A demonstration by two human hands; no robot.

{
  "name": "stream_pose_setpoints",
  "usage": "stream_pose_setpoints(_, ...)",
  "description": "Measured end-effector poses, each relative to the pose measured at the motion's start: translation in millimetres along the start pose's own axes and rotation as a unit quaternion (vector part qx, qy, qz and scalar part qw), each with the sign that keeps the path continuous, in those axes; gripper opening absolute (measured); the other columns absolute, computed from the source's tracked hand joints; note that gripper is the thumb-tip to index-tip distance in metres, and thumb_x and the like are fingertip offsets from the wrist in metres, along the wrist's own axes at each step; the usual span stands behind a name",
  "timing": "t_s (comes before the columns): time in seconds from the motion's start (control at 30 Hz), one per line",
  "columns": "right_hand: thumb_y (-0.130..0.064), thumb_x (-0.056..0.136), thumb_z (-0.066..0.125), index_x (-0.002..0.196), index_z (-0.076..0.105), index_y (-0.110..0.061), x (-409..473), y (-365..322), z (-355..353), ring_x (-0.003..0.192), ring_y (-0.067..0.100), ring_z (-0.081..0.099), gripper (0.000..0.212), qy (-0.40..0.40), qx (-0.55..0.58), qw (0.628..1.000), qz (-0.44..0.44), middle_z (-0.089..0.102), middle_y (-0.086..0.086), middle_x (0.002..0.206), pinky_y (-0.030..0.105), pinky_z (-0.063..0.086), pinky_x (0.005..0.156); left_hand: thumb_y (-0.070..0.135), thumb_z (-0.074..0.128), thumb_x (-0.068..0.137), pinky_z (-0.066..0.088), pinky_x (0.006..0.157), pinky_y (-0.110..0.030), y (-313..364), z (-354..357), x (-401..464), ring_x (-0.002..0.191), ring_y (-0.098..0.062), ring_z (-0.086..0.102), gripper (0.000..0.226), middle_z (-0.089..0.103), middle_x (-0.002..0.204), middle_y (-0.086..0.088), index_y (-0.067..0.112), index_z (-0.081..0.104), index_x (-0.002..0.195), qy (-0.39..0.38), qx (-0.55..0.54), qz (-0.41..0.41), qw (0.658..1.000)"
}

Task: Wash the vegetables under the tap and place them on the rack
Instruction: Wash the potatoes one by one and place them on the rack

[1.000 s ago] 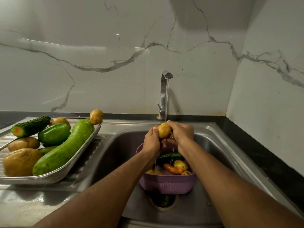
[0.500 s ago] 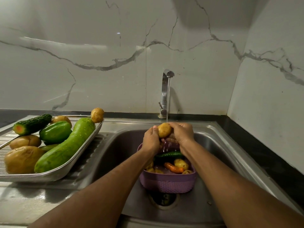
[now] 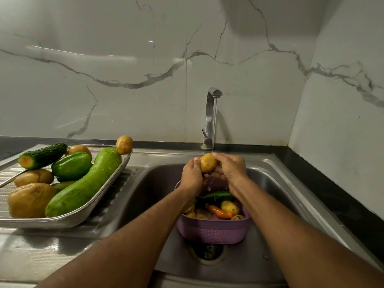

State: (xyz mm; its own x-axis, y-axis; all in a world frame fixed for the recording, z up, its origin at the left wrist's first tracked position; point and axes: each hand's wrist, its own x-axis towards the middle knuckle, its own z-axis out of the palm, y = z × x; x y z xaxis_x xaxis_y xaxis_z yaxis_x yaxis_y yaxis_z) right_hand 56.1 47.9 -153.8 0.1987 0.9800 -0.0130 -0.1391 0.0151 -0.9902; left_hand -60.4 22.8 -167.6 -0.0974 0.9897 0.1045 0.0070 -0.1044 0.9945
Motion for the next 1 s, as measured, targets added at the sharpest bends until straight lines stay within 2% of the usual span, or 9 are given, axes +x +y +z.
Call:
stream_pose_setpoints(0.07, -0.022, 0.096, 0.072, 0.112, 0.073, -0.006, -0.9, -0.1, 0.2, 0.09, 0.03, 0.077, 0.022, -0.013, -0.004, 1.0, -0.003, 0.074, 0.016, 0.106, 0.034, 0.065, 0.062, 0.034, 0.027, 0.113, 0.052, 0.085, -0.027, -1.6, -1.0, 1.1, 0.093, -0.008, 0.062, 0.035, 0.062, 0.098, 0.003, 0.02, 0.056, 0.128, 0.003, -0.001, 0.001, 1.0)
stream_pose_setpoints(0.2, -0.02, 0.099, 0.067, 0.113, 0.074, -0.006, -3.6, -0.8, 1.0, 0.091, 0.029, 0.076, 0.021, -0.027, -0.015, 0.999, -0.012, 0.073, 0.016, 0.108, 0.028, 0.061, 0.055, 0.036, 0.027, 0.113, 0.051, 0.1, -0.036, -3.4, -3.5, 3.6, 0.109, -0.018, 0.063, 0.041, 0.064, 0.112, -0.004, 0.017, 0.055, 0.136, 0.005, 0.011, -0.01, 1.0)
stream_pose_setpoints(0.33, -0.015, 0.101, 0.063, 0.116, 0.074, -0.008, -4.1, -0.3, 1.1, 0.095, 0.028, 0.075, 0.02, -0.034, -0.023, 0.999, -0.017, 0.073, 0.015, 0.11, 0.028, 0.062, 0.06, 0.037, 0.027, 0.113, 0.051, 0.106, -0.043, -3.5, -3.5, 3.9, 0.115, -0.026, 0.062, 0.04, 0.064, 0.12, -0.011, 0.02, 0.055, 0.136, 0.011, 0.01, -0.023, 1.0)
stream_pose_setpoints(0.5, -0.023, 0.092, 0.076, 0.098, 0.075, -0.01, -6.1, -2.8, 4.0, 0.092, 0.025, 0.074, 0.015, 0.021, -0.016, 1.0, 0.001, 0.075, 0.011, 0.099, 0.036, 0.065, 0.071, 0.037, 0.028, 0.113, 0.048, 0.109, -0.043, -0.7, -1.5, 1.6, 0.116, -0.021, 0.061, 0.04, 0.064, 0.115, -0.003, 0.02, 0.055, 0.136, -0.001, 0.015, -0.019, 1.0)
stream_pose_setpoints(0.6, -0.027, 0.09, 0.079, 0.107, 0.073, -0.009, -4.4, -4.3, 2.3, 0.094, 0.025, 0.07, 0.025, 0.058, -0.012, 0.998, 0.009, 0.072, 0.009, 0.101, 0.037, 0.064, 0.073, 0.038, 0.028, 0.113, 0.048, 0.103, -0.037, 0.0, 2.5, -2.3, 0.105, -0.015, 0.06, 0.04, 0.06, 0.105, 0.004, 0.018, 0.053, 0.137, -0.01, 0.018, -0.02, 1.0)
stream_pose_setpoints(0.73, -0.033, 0.083, 0.086, 0.1, 0.069, -0.012, -7.1, -5.0, 2.9, 0.089, 0.025, 0.072, 0.032, 0.063, 0.007, 0.998, 0.019, 0.071, 0.007, 0.097, 0.033, 0.065, 0.064, 0.036, 0.027, 0.113, 0.049, 0.097, -0.034, -1.0, 4.9, -2.2, 0.095, -0.01, 0.061, 0.032, 0.061, 0.1, 0.004, 0.021, 0.052, 0.124, -0.011, 0.001, -0.033, 0.999)
stream_pose_setpoints(0.83, -0.035, 0.085, 0.084, 0.101, 0.07, -0.013, -7.7, -6.0, 0.2, 0.087, 0.019, 0.07, 0.03, 0.042, -0.011, 0.999, 0.014, 0.072, 0.006, 0.099, 0.025, 0.06, 0.062, 0.037, 0.026, 0.113, 0.049, 0.101, -0.038, -1.6, 4.9, 0.9, 0.104, -0.018, 0.065, 0.036, 0.063, 0.099, 0.0, 0.017, 0.056, 0.121, 0.006, -0.019, -0.051, 0.998)
stream_pose_setpoints(0.9, -0.03, 0.091, 0.079, 0.113, 0.073, -0.012, -7.5, -6.8, -0.3, 0.091, 0.019, 0.071, 0.029, 0.005, -0.03, 1.0, 0.002, 0.074, 0.009, 0.108, 0.027, 0.061, 0.071, 0.039, 0.026, 0.113, 0.049, 0.103, -0.042, 0.3, 5.4, 1.1, 0.105, -0.024, 0.067, 0.044, 0.065, 0.094, -0.004, 0.01, 0.057, 0.125, 0.016, -0.043, -0.078, 0.996)
stream_pose_setpoints(1.0, -0.02, 0.098, 0.069, 0.134, 0.065, -0.017, -11.0, -6.3, 5.5, 0.086, 0.018, 0.071, 0.036, -0.062, -0.037, 0.997, -0.007, 0.072, 0.011, 0.113, 0.027, 0.061, 0.073, 0.043, 0.026, 0.112, 0.054, 0.099, -0.044, 3.7, 8.1, 3.8, 0.075, -0.013, 0.068, 0.051, 0.062, 0.071, -0.004, 0.006, 0.06, 0.124, 0.014, -0.088, -0.135, 0.987)
